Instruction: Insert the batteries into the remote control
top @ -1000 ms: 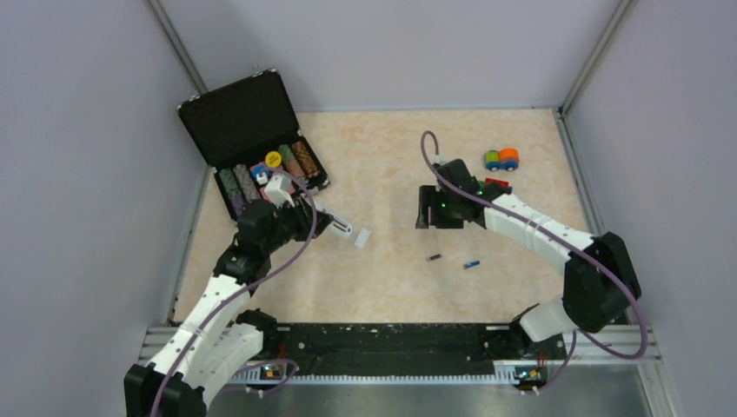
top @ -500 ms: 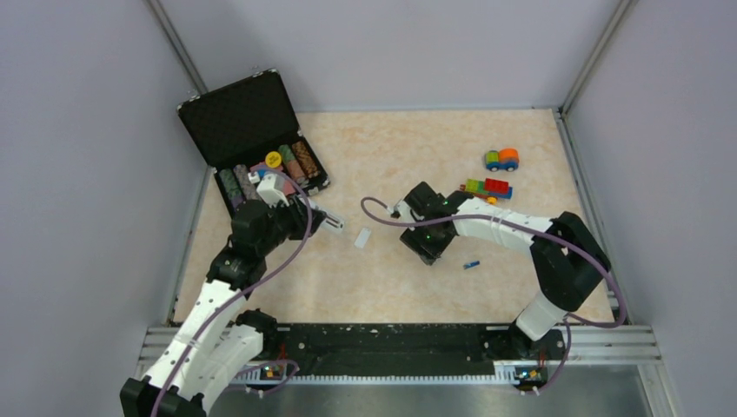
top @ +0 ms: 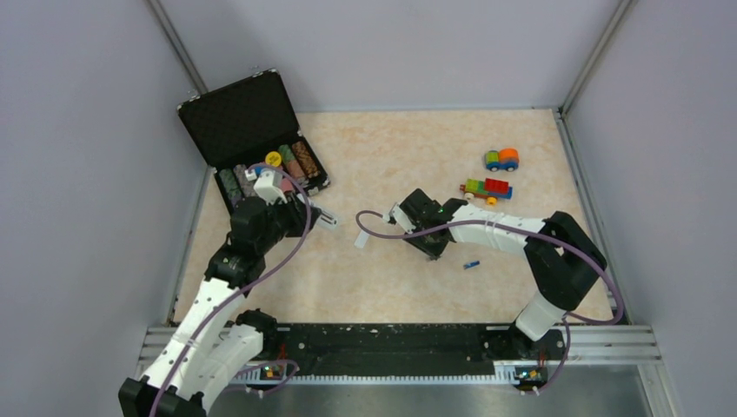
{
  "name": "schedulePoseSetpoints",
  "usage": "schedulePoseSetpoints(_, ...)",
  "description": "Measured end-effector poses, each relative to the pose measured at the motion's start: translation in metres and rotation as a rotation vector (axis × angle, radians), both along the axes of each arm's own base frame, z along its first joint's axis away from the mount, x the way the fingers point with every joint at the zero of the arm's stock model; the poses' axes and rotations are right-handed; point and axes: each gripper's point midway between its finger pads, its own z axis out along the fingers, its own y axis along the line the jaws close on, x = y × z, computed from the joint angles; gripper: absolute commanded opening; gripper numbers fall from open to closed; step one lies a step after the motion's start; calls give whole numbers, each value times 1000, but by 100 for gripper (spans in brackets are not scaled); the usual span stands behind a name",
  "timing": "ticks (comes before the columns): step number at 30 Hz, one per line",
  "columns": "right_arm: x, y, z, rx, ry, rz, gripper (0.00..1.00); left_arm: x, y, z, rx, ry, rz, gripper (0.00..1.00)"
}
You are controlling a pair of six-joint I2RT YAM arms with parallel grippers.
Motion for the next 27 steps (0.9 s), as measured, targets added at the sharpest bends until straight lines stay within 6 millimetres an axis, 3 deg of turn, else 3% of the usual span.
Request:
schedulePoseSetpoints(11, -3, 0, -8, 0, 15, 17, 38, 4, 34, 6, 55, -16, 190, 0)
schedulePoseSetpoints(19, -5, -1, 9, 52, -32, 18, 39, 5, 45, 3, 72, -3, 254, 0)
schedulePoseSetpoints(23, -16, 0, 13, 90, -10, 55, 40, 6, 47, 3, 75, -4, 265, 0)
schedulePoseSetpoints(27, -32, -8, 2, 71, 44, 101, 41, 6, 48, 3, 76, -5, 269, 0)
